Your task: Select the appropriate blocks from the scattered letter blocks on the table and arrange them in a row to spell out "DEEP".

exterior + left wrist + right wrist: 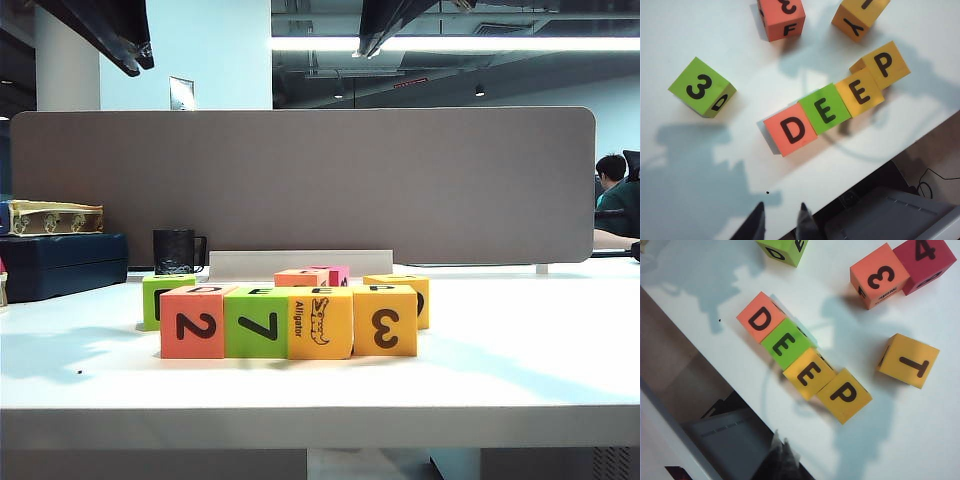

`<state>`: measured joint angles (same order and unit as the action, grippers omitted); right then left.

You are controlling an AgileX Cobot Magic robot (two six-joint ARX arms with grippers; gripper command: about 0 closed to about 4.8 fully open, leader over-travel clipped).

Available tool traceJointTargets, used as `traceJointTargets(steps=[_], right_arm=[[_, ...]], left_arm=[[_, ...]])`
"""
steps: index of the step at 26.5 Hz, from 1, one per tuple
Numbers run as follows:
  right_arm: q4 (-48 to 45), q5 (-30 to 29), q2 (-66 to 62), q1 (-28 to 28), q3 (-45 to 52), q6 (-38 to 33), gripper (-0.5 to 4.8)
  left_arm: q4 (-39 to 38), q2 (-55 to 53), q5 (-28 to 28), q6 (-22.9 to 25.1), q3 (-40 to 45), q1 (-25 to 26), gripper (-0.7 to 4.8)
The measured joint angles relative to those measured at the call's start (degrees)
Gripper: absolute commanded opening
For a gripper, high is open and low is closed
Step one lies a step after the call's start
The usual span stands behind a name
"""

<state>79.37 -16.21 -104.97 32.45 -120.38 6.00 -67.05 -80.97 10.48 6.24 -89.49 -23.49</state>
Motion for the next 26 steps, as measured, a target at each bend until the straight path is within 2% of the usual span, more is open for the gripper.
traceJointTargets(steps=[10, 14, 19, 26], right_arm=[[-1.9, 0.3, 0.0, 0.0, 0.0, 0.1, 0.00], [-6.8, 1.5, 1.2, -0.3, 0.2, 0.0, 0.00], [-19.6, 5.0, 8.2, -0.9, 3.3, -0.1, 0.00], [-40.4, 7.4, 21.3, -5.7, 20.1, -0.2, 0.00]], left_arm=[[0.0, 0.0, 0.0, 0.0, 0.0, 0.0, 0.80], [0.0, 0.0, 0.0, 0.0, 0.0, 0.0, 0.80], [0.0, 0.0, 0.0, 0.0, 0.0, 0.0, 0.80], [0.1, 0.0, 0.0, 0.0, 0.0, 0.0, 0.80]])
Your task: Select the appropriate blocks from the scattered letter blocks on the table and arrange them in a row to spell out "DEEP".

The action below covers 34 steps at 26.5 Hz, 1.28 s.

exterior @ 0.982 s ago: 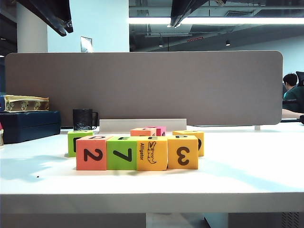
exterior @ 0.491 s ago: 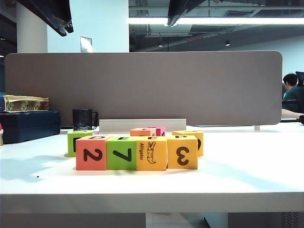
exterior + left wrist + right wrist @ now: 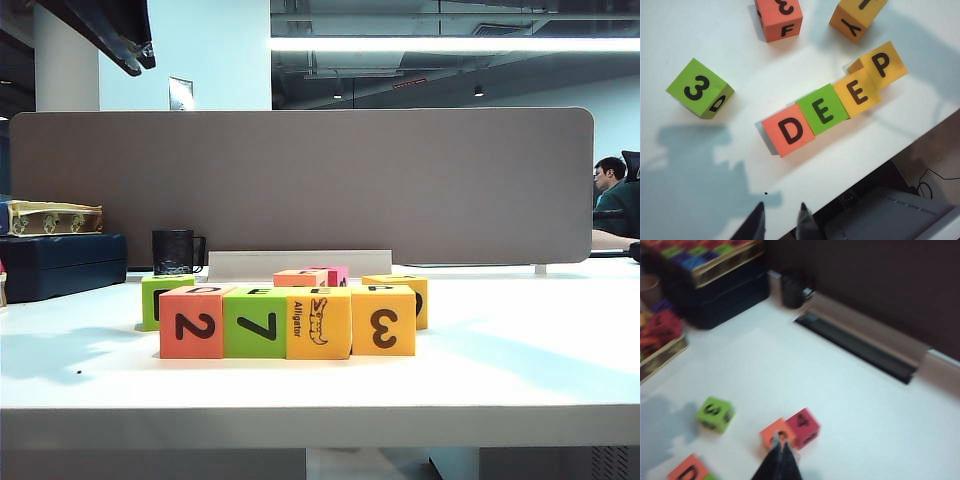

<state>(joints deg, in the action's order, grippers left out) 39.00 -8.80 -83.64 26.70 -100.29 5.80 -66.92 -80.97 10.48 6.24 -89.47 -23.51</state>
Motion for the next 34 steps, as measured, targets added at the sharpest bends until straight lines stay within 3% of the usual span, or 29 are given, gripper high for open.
traceJointTargets(steps=[7, 12, 18, 29, 31, 34], right_arm=[[-19.9, 0.3, 22.3, -12.8, 28.8, -0.1, 0.00], [-23.1, 0.1, 34.6, -21.0, 45.5, -1.3, 0.00], [-25.6, 0.2, 47.1, -27.1, 62.3, -3.2, 0.00], [-36.7, 1.2, 78.4, -28.8, 92.7, -7.6, 0.00], [-42.2, 1.3, 81.5, -28.3, 97.0, -11.0, 0.00], [-41.7, 1.3, 82.6, -26.1, 100.1, -11.8, 0.00]], left_arm=[[0.0, 0.0, 0.0, 0.0, 0.0, 0.0, 0.80], [0.0, 0.0, 0.0, 0.0, 0.0, 0.0, 0.80], [0.3, 0.0, 0.0, 0.0, 0.0, 0.0, 0.80], [3.1, -0.1, -0.1, 0.0, 0.0, 0.0, 0.80], [4.2, -0.1, -0.2, 0.0, 0.0, 0.0, 0.80], [4.6, -0.1, -0.2, 0.0, 0.0, 0.0, 0.80]])
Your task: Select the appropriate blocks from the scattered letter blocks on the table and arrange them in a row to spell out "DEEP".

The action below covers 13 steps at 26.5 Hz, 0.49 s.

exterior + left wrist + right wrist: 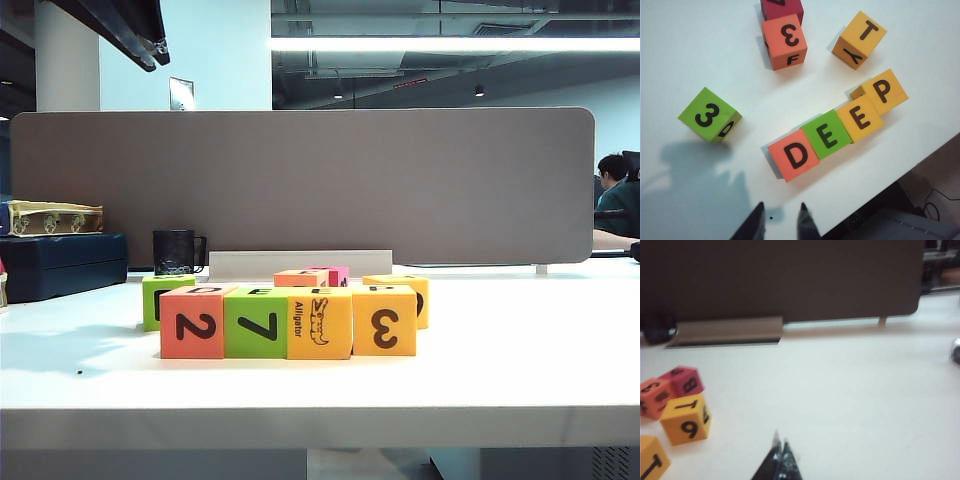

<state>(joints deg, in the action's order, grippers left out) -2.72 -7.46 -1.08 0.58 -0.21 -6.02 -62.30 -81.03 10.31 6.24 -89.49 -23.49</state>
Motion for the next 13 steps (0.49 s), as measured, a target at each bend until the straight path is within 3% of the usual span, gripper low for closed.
traceJointTargets(steps=[13], right_arm=[[9.8, 4.7, 0.5, 2.7, 0.0, 0.0, 0.00]], left_arm=[[1.5, 0.0, 0.0, 0.0, 0.0, 0.0, 0.80]])
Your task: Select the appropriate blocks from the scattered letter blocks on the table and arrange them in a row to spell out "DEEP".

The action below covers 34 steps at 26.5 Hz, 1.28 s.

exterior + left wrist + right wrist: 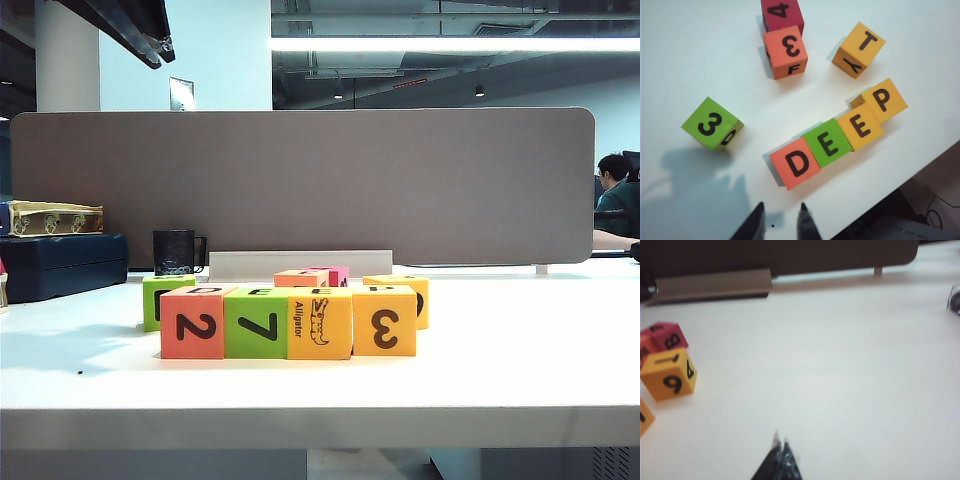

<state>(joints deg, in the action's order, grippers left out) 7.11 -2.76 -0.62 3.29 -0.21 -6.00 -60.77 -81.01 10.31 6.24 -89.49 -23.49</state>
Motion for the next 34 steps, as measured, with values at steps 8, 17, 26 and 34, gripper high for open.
traceJointTargets(steps=[8, 17, 26, 34], right_arm=[[3.6, 1.2, 0.0, -0.1, 0.0, 0.0, 0.00], [3.5, 1.3, 0.0, -0.1, 0.0, 0.0, 0.00], [3.5, 1.3, 0.0, -0.1, 0.0, 0.0, 0.00], [3.5, 1.3, 0.0, -0.1, 0.0, 0.0, 0.00]], left_arm=[[0.1, 0.0, 0.0, 0.0, 0.0, 0.0, 0.80], [0.1, 0.0, 0.0, 0.0, 0.0, 0.0, 0.80], [0.1, 0.0, 0.0, 0.0, 0.0, 0.0, 0.80], [3.6, 2.8, -6.1, 4.6, 1.4, 1.1, 0.80]])
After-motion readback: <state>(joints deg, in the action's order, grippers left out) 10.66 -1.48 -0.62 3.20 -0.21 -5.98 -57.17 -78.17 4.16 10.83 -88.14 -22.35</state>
